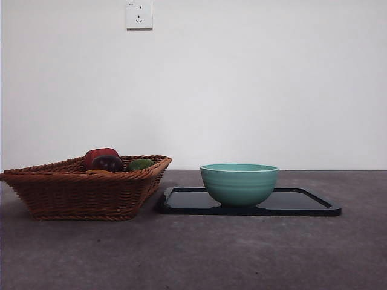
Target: Pick up the wifruite, put it on the bowl, pick up the plate, put it on desk
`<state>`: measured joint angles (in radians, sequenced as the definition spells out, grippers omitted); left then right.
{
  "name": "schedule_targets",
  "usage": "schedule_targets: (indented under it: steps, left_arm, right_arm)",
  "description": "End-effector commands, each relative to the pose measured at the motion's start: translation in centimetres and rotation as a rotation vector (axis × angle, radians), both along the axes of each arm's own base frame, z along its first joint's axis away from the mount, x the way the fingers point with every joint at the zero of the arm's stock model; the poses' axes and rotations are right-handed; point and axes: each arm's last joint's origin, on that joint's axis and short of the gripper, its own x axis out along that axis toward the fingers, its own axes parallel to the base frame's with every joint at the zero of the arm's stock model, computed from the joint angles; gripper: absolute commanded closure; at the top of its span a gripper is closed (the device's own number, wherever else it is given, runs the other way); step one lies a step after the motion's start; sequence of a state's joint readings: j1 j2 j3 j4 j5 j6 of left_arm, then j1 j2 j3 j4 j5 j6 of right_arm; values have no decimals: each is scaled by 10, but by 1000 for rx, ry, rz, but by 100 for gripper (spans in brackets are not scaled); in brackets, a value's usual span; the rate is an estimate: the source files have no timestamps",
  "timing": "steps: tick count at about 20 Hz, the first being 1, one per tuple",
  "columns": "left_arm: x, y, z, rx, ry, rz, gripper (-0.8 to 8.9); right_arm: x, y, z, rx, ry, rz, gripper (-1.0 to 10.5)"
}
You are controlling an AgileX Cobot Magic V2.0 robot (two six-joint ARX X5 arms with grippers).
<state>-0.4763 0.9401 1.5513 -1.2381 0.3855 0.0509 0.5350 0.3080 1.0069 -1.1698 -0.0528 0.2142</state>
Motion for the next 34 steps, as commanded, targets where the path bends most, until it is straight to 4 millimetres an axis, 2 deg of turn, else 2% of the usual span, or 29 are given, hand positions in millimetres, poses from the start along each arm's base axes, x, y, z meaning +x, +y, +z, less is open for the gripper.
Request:
schedule_targets:
  steps: [1, 8, 14, 17, 22, 26, 31, 34]
  left_arm:
    - [-17, 8, -8, 4, -43, -47, 220]
    - [-62, 31, -63, -16, -81, -46, 220]
    - [-84, 43, -65, -58, -167, -45, 220]
    - [-87, 44, -65, -64, -179, -45, 220]
    - [-87, 44, -65, -65, -180, -45, 220]
    - [-87, 44, -65, -65, -181, -45, 220]
    - [-87, 44, -65, -65, -180, -45, 220]
    - [-87, 44, -65, -65, -180, -45, 220]
  right_arm:
    - [0, 0, 2, 18, -5, 1, 393]
    - [0, 0, 2, 18, -3, 3, 393]
    - [2, 2, 3, 36, 9, 25, 394]
    - [16, 11, 4, 12, 73, 18, 394]
    - [69, 42, 0, -85, 230, 17, 394]
    - [130, 79, -15, -159, 360, 8, 394]
    - [211, 122, -47, -280, 584, -12, 394]
    - [251, 138, -55, -311, 626, -23, 394]
